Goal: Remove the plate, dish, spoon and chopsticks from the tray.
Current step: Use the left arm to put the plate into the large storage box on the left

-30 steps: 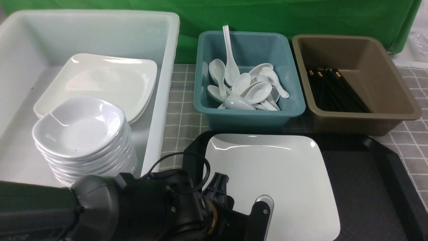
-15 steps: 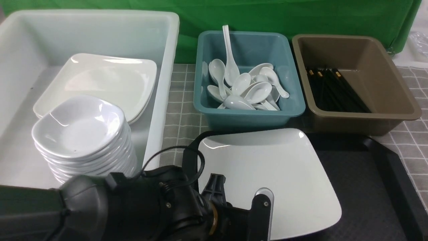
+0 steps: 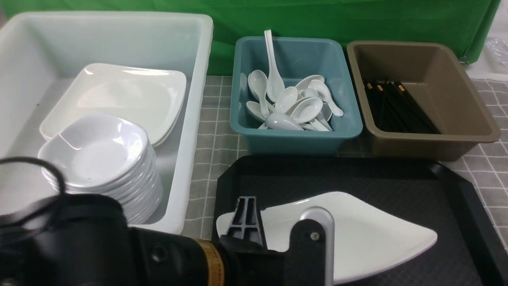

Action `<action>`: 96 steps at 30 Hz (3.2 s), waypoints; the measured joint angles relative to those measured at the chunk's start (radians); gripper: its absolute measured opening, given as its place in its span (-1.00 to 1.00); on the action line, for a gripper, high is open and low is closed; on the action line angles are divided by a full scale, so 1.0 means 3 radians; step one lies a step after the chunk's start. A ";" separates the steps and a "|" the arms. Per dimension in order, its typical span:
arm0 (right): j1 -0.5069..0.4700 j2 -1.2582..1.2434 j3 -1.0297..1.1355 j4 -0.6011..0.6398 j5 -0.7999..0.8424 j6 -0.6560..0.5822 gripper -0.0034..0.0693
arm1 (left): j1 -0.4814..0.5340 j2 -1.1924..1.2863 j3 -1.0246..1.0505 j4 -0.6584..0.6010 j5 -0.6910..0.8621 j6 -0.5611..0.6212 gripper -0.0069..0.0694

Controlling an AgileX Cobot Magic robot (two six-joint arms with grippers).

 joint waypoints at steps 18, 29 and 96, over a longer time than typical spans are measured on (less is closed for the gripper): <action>0.0000 0.0041 -0.0053 -0.0503 -0.0118 0.0796 -0.84 | 0.0055 -0.1089 -0.0097 0.0519 -0.0075 -0.0786 -0.74; 0.0000 0.0754 -0.0339 -0.0407 -0.0133 0.0527 -0.84 | 0.1600 -0.0571 -0.0885 0.1491 0.0528 -0.1128 -0.74; 0.0000 0.0899 -0.0364 0.0494 0.0071 -0.0559 -0.82 | 0.2698 0.1782 -0.1555 0.1460 0.0202 -0.0709 0.05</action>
